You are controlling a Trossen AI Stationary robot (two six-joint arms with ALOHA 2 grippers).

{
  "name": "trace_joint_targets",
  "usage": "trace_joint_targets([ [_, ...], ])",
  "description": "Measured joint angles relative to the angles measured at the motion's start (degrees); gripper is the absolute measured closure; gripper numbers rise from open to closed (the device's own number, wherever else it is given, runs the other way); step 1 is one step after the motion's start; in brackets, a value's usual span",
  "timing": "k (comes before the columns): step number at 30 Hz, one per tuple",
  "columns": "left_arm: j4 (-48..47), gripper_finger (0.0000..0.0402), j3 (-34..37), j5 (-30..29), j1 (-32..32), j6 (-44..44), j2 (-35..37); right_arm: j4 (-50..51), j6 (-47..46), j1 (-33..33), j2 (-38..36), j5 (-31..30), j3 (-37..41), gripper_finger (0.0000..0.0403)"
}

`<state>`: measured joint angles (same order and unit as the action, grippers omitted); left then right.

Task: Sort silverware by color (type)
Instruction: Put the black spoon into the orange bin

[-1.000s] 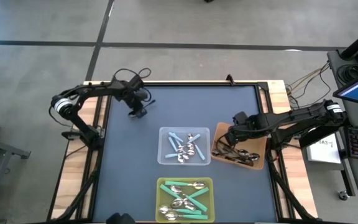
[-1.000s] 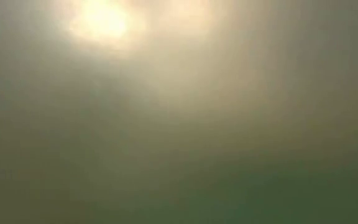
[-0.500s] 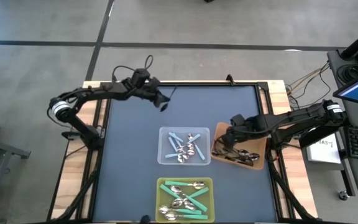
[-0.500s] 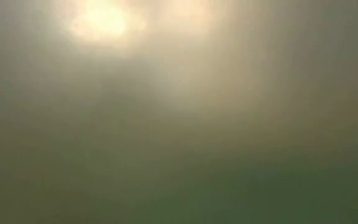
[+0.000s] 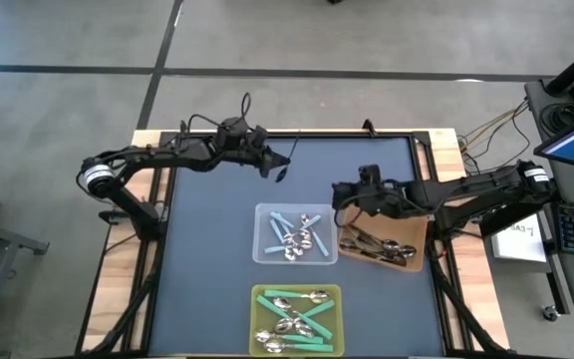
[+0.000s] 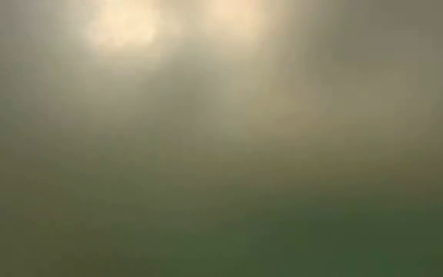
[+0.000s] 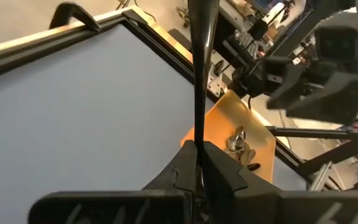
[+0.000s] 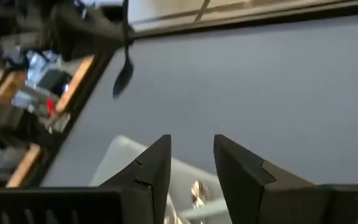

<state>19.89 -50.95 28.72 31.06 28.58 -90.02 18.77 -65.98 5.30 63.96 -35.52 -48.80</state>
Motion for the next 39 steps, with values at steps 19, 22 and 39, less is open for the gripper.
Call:
trace_joint_targets([
  [19, -3.0, 0.0402, 0.0, -14.7, -4.1, 7.8, 0.0, -24.8, -7.6, -14.7, 11.6, 2.0, 0.0, 0.0269],
  [22, -5.4, 0.0402, 0.0, -14.8, -3.3, 7.8, 0.0, -31.1, -7.1, -16.1, 15.8, 3.0, -0.2, 0.0273],
  [39, -13.0, 0.0402, 0.0, -15.9, -1.6, 4.0, 0.0, -25.7, 0.9, -18.5, 31.2, 6.0, -16.2, 0.0275],
])
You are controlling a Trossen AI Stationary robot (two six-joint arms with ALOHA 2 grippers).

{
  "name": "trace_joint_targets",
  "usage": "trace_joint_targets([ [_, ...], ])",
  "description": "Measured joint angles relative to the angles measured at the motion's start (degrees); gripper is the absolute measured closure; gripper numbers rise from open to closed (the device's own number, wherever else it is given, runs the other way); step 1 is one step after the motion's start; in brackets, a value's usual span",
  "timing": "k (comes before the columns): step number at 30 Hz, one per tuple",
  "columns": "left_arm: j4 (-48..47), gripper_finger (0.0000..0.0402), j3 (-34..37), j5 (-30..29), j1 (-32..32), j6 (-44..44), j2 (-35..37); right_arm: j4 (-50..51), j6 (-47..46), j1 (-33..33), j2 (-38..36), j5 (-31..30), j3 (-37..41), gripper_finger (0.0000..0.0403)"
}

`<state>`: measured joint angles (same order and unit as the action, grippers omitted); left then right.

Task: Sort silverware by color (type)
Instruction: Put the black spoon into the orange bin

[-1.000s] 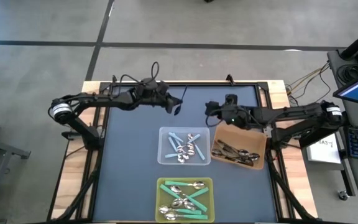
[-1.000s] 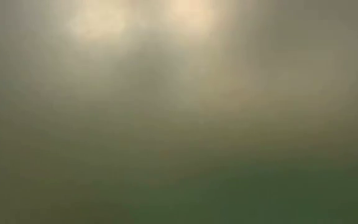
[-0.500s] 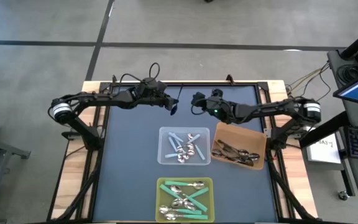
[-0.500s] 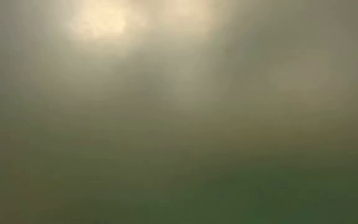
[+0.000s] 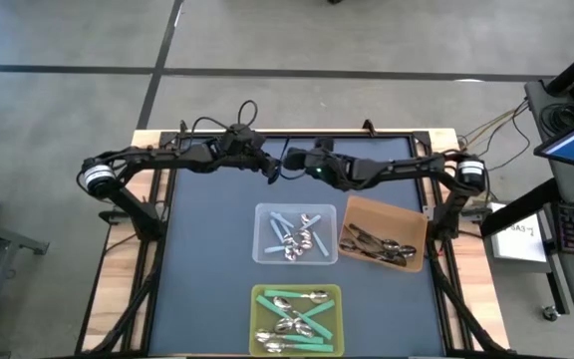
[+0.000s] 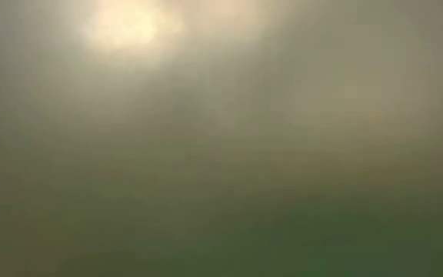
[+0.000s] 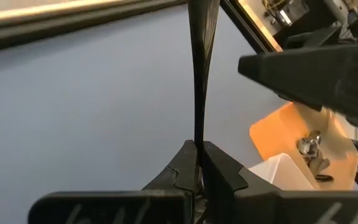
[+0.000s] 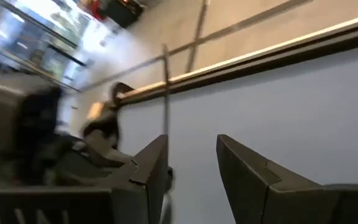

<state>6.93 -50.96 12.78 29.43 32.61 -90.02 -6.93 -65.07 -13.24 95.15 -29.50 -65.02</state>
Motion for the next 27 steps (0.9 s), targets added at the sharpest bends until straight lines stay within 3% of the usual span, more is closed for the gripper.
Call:
trace_joint_targets([
  [5, 0.2, 0.0401, 0.0, -0.3, -0.5, 0.9, 0.0, 10.1, 1.8, -0.7, 1.8, 0.4, -5.6, 0.0275],
  [19, 1.2, 0.0401, 0.0, -0.7, -1.2, 3.7, -1.1, 11.7, 5.9, -1.3, 2.8, 3.0, -9.8, 0.0275],
  [27, 3.1, 0.0401, 0.0, 3.1, -1.7, 3.3, -1.1, 11.8, 4.6, -1.2, 2.8, 2.9, -9.7, 0.0275],
])
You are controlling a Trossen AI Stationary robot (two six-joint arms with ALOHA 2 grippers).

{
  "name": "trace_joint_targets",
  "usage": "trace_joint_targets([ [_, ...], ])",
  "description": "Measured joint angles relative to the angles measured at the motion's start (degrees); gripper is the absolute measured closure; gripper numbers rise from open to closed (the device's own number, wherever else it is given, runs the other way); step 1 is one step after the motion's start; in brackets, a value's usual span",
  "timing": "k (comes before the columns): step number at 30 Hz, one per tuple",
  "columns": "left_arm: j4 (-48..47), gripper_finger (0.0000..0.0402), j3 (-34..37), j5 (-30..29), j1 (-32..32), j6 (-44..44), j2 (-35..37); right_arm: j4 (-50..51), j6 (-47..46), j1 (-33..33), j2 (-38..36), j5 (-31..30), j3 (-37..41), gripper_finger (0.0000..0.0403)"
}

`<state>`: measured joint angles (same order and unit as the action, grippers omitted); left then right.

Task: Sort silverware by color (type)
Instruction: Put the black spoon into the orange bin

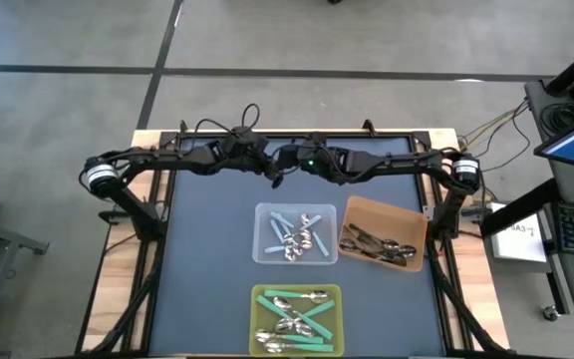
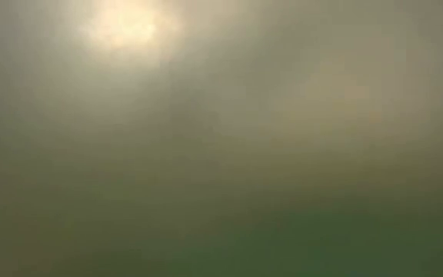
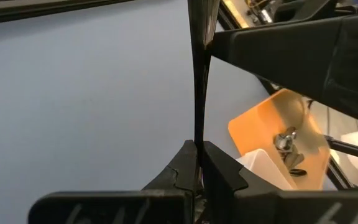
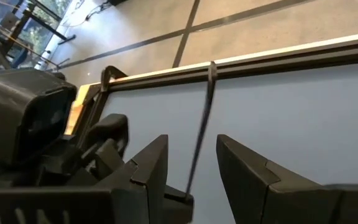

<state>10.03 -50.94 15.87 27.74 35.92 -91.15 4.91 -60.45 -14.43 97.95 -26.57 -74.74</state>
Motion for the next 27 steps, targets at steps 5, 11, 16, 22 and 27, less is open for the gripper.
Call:
trace_joint_targets([
  [5, 0.5, 0.0401, 0.0, 1.1, -0.4, -0.9, 0.0, 0.1, -0.6, -0.1, -0.1, 0.2, 0.0, 0.0275],
  [11, 0.5, 0.0401, 0.0, 1.2, -0.4, -1.2, 0.0, -0.5, -0.9, -0.8, -0.1, 0.2, 0.0, 0.0275],
  [16, 0.5, 0.0401, 0.0, 2.3, -0.8, -2.1, 0.0, -0.8, -0.1, -2.4, -0.7, -1.1, 0.0, 0.0275],
  [22, 0.6, 0.0401, 0.0, 1.2, -0.7, -2.1, 0.1, -1.0, 0.7, -3.7, -2.0, 1.0, 0.0, 0.0275],
  [27, 0.9, 0.0401, 0.0, -0.1, -0.7, -1.9, 0.1, -1.0, 0.4, -3.8, -1.9, 2.7, 0.0, 0.0275],
])
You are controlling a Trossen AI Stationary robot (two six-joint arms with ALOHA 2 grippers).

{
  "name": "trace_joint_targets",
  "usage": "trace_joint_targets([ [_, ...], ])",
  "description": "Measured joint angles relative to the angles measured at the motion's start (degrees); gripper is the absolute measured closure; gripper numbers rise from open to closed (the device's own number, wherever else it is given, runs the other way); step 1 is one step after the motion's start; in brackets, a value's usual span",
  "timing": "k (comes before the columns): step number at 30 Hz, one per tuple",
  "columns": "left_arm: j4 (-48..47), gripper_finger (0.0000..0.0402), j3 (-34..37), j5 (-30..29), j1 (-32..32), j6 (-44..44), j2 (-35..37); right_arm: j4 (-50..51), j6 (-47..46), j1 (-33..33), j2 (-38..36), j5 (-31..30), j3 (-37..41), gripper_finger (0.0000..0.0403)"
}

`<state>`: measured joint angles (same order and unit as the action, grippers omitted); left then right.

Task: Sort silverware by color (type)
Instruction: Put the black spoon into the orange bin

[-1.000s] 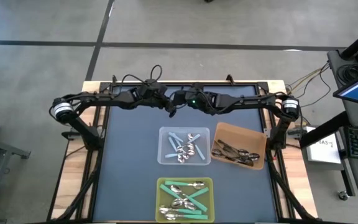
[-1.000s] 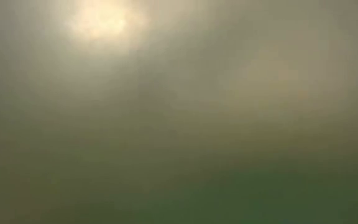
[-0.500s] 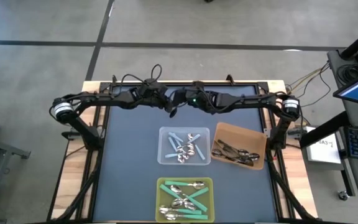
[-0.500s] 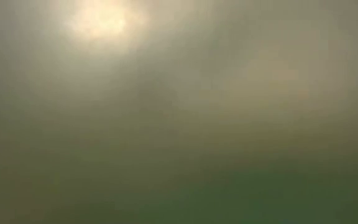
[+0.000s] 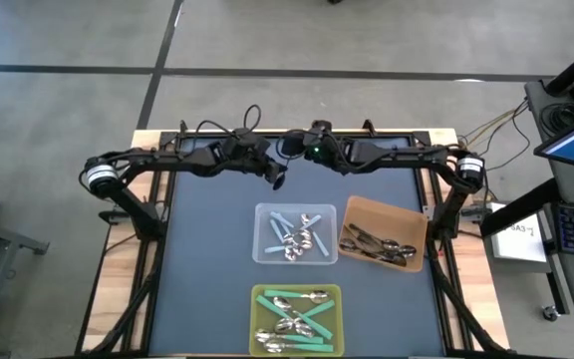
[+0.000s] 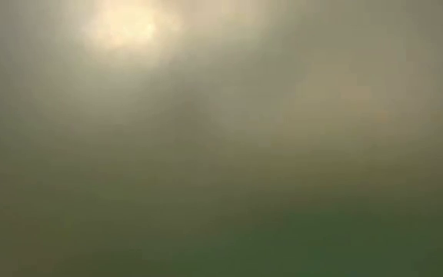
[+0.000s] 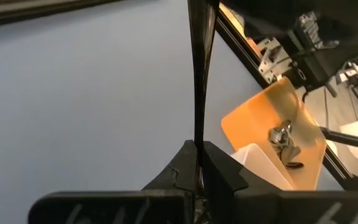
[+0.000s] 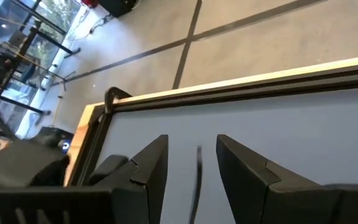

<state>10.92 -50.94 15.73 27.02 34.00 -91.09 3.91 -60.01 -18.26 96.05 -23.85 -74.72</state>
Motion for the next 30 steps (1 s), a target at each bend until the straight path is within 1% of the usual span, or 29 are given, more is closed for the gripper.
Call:
trace_joint_targets([
  [4, 1.2, 0.0401, 0.0, -0.2, 0.0, 0.0, 0.0, 0.1, 0.0, 0.1, 0.3, 0.3, 0.0, 0.0277],
  [7, 1.6, 0.0401, 0.0, -0.2, 0.0, 0.1, 0.0, 0.1, 0.0, 0.1, 0.3, 0.3, 0.0, 0.0290],
  [12, 2.0, 0.0401, 0.0, -0.2, 0.0, 0.1, 0.0, 0.1, 0.4, 0.1, 0.3, 0.3, 0.0, 0.0341],
  [16, 2.1, 0.0401, 0.0, -0.3, 0.0, -0.1, 0.0, 0.0, 4.3, 0.1, 0.3, 1.0, 0.0, 0.0386],
  [18, 2.5, 0.0401, 0.0, -0.3, 0.0, -0.3, 0.0, -0.2, 6.5, 0.1, 0.3, 1.4, 0.0, 0.0391],
  [22, 2.4, 0.0401, -0.1, 0.3, 0.0, -0.4, 0.0, 0.0, 6.9, 0.1, 0.3, 1.9, 0.0, 0.0393],
  [24, 2.1, 0.0394, -0.6, 0.9, 0.0, -0.4, 0.0, 0.0, 7.2, 0.1, 0.3, 2.5, 0.0, 0.0393],
  [28, 3.4, 0.0361, -1.9, 1.7, 0.0, -2.2, 0.1, 1.2, 9.1, -0.2, 0.2, 4.7, 0.1, 0.0394],
  [30, 3.0, 0.0340, -2.7, 3.7, 0.0, -4.5, 0.1, 1.3, 10.0, -0.5, 0.1, 6.2, 0.1, 0.0394],
])
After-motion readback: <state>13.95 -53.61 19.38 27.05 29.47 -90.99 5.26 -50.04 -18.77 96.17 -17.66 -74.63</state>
